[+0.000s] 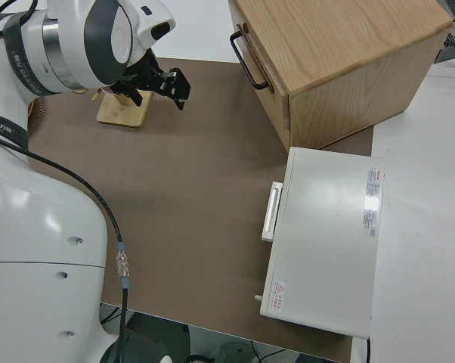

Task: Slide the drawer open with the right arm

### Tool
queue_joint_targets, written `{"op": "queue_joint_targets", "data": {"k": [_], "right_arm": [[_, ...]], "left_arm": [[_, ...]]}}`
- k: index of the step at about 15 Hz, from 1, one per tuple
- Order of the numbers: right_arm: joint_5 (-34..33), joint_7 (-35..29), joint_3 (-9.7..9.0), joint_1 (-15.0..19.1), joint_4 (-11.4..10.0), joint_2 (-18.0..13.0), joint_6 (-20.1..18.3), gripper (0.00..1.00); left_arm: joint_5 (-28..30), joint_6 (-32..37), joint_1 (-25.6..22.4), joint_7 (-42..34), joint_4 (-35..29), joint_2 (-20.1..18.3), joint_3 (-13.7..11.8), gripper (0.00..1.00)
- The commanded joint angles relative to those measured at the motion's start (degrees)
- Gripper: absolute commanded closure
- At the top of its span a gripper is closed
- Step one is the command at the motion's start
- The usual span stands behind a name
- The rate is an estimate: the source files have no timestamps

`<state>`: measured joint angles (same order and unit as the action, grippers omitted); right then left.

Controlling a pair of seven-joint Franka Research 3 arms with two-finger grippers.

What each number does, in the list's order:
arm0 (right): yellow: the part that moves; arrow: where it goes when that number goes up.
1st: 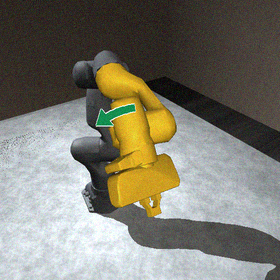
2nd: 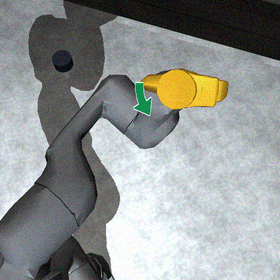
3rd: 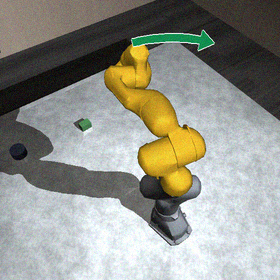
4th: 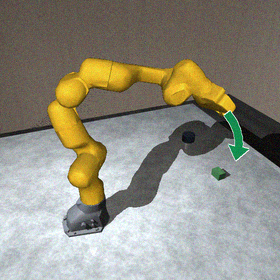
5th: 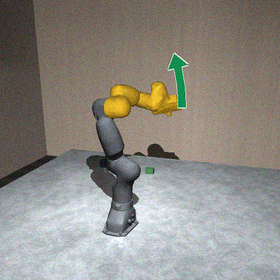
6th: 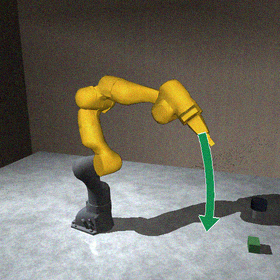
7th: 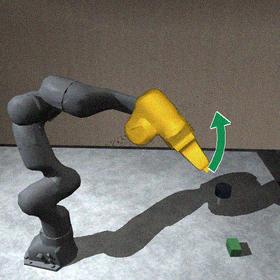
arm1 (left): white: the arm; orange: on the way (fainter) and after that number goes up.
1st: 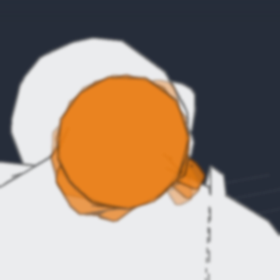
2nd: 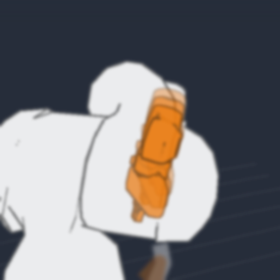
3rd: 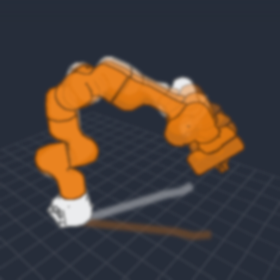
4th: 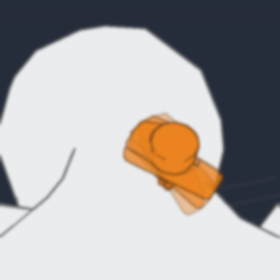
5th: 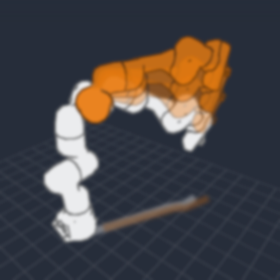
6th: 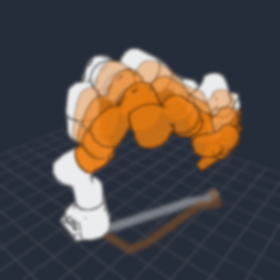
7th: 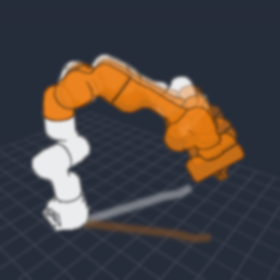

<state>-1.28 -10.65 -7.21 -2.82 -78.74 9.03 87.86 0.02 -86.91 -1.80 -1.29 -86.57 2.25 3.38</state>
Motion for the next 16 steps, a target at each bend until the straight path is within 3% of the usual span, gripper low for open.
{"op": "queue_joint_targets", "data": {"k": [1, 16], "right_arm": [[0.6, 1.5, -0.09, 0.1, -0.1, -0.6, -1.7, 0.013], [-0.8, 1.2, -0.26, 0.1, -0.1, -0.9, -2.4, 0.013]], "left_arm": [[-1.0, 1.1, -0.3, -0.6, 1.4, 0.7, 0.4, 0.01], [-1.0, 1.1, -0.3, -0.6, 1.5, 0.7, 0.4, 0.01]]}}
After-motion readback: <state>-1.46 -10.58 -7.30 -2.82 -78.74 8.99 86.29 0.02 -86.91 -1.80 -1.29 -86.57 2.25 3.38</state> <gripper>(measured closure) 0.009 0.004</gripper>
